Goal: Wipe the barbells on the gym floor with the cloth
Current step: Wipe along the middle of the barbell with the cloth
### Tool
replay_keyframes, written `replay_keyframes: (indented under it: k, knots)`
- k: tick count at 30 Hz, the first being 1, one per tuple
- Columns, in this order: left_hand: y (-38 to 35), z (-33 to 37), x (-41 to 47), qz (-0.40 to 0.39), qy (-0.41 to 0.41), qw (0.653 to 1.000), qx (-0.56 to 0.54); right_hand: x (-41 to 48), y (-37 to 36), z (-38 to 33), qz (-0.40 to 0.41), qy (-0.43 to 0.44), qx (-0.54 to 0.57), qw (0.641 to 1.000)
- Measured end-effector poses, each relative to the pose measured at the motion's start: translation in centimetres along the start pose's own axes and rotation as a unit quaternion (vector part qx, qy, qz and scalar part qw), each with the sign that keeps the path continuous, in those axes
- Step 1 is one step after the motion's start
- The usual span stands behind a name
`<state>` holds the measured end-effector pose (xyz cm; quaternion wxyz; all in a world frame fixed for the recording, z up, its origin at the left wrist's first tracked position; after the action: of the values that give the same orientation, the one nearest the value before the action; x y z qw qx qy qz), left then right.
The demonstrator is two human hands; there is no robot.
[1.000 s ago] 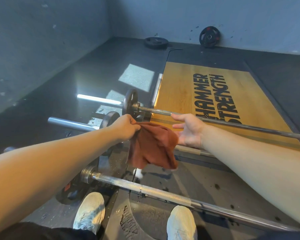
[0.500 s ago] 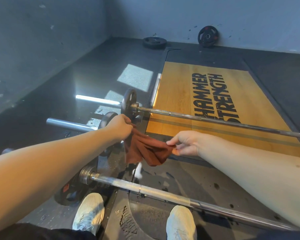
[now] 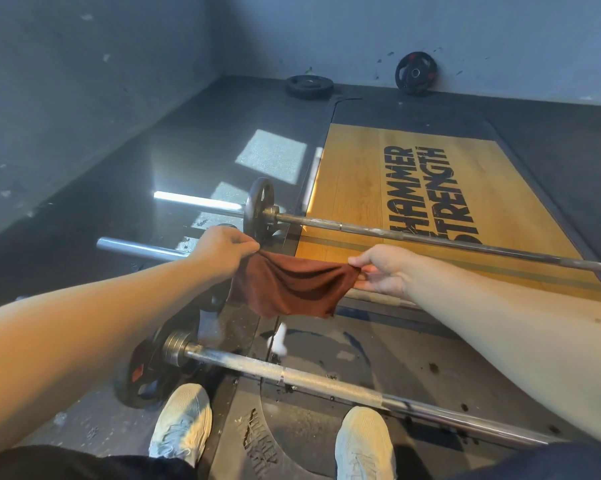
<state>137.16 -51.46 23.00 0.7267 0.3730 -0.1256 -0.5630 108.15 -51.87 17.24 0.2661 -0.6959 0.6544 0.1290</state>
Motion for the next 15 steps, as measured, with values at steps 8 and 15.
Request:
replay_keyframes:
  k: [8,15]
  knots:
    - [3.5,0.9,-1.1,0.043,-0.020,0.998,0.033,-1.9,-3.7,-2.7,-0.174,0.115,-0.213,0.955]
    - [2.1,2.0,-3.5,-0.063,-0.060,0.982,0.170,-2.2,-4.8,-5.4,-0.146,0.283,-0.629,0.709]
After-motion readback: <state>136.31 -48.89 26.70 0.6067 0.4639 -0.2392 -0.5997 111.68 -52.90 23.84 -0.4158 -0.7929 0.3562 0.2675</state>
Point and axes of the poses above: each hand's wrist, its own x-axis towards the middle knuckle, its own y-axis out of the back of the hand, z = x × y, the point moved 10 cm from there along x, towards the middle knuckle, and after that the axes turned 13 degrees about y, right-handed, at the moved point
